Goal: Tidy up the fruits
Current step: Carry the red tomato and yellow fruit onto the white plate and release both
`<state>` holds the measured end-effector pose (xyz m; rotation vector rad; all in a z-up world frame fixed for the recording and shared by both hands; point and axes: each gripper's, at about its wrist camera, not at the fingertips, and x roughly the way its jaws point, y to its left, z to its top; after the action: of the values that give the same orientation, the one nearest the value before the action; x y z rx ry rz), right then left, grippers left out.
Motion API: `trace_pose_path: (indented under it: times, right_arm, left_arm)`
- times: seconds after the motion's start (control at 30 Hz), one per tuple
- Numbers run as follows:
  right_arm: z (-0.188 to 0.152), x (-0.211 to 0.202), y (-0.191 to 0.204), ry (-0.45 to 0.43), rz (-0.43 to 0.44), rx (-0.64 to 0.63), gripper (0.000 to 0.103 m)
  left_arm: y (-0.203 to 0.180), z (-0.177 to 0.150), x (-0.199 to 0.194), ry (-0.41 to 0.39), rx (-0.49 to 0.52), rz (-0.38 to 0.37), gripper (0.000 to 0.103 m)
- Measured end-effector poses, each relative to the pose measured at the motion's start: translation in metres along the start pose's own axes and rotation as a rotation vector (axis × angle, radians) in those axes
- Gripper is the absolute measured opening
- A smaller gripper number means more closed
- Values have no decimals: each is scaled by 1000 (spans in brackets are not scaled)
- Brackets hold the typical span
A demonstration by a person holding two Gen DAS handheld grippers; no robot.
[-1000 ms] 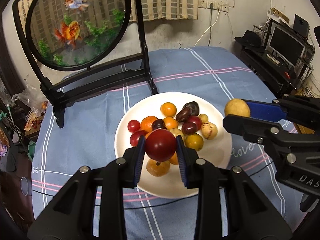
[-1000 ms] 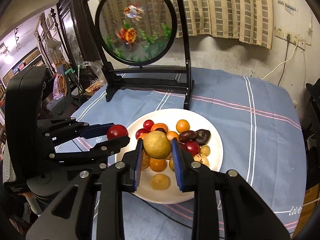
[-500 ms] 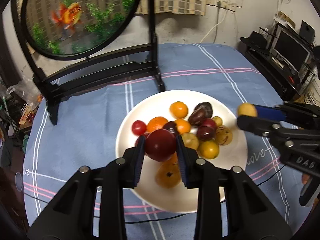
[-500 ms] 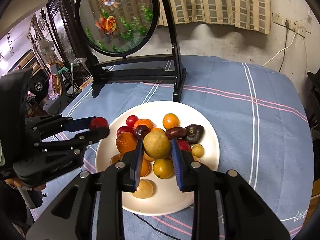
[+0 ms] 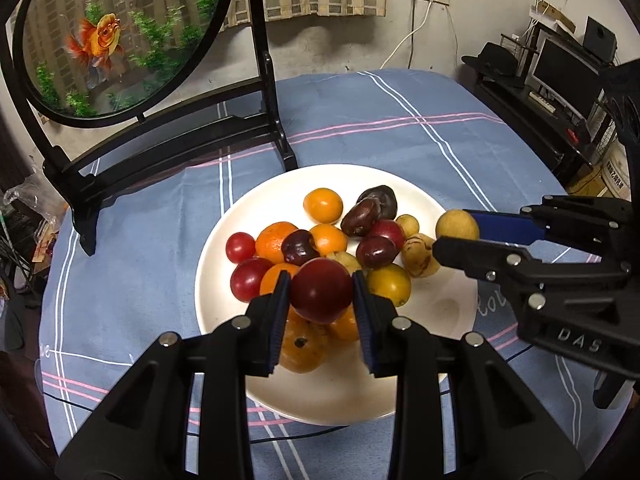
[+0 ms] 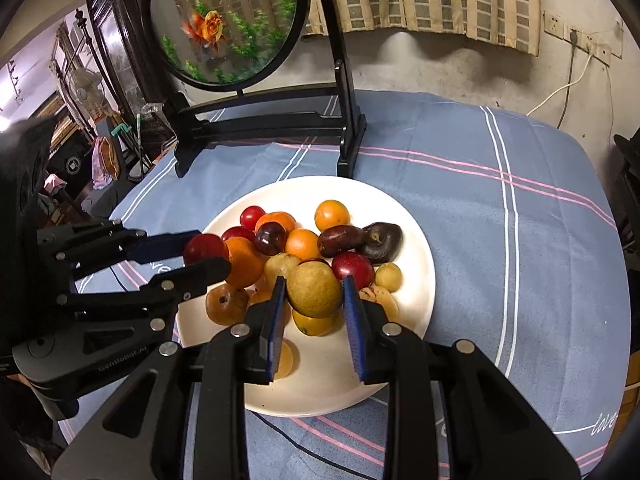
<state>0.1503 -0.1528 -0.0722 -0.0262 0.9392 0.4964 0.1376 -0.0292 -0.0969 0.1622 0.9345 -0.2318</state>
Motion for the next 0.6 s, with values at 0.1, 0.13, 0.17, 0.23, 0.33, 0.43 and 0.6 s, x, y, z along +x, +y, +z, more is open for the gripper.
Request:
trace_pose_path:
  times: [0.1,0.13,0.17,0.23,0.33,0.43,0.6]
  right_arm:
    - [1,4,-1,10,-6,5,28]
    - [0,6,-1,16,-6,7,28]
    - [0,8,-2,19,-8,6,28]
    - [-2,12,-3,35,-16,4,28]
    - [-5,20,-2,70,-19,-6,29]
    - [-7,28,-2,97,-13,-3,33]
    - [-5,26,-3,89,-20,13,33]
  left_arm:
    - [1,1,1,7,1,11,31]
    - [1,2,2,9,1,15,31]
    - [1,1,2,10,1,18,31]
    - [0,1,3,12,3,19,31]
    - [1,1,7,18,4,29,32]
    - [2,0,9,19,-4,51,54]
    - [7,0,6,9,-21,71,67]
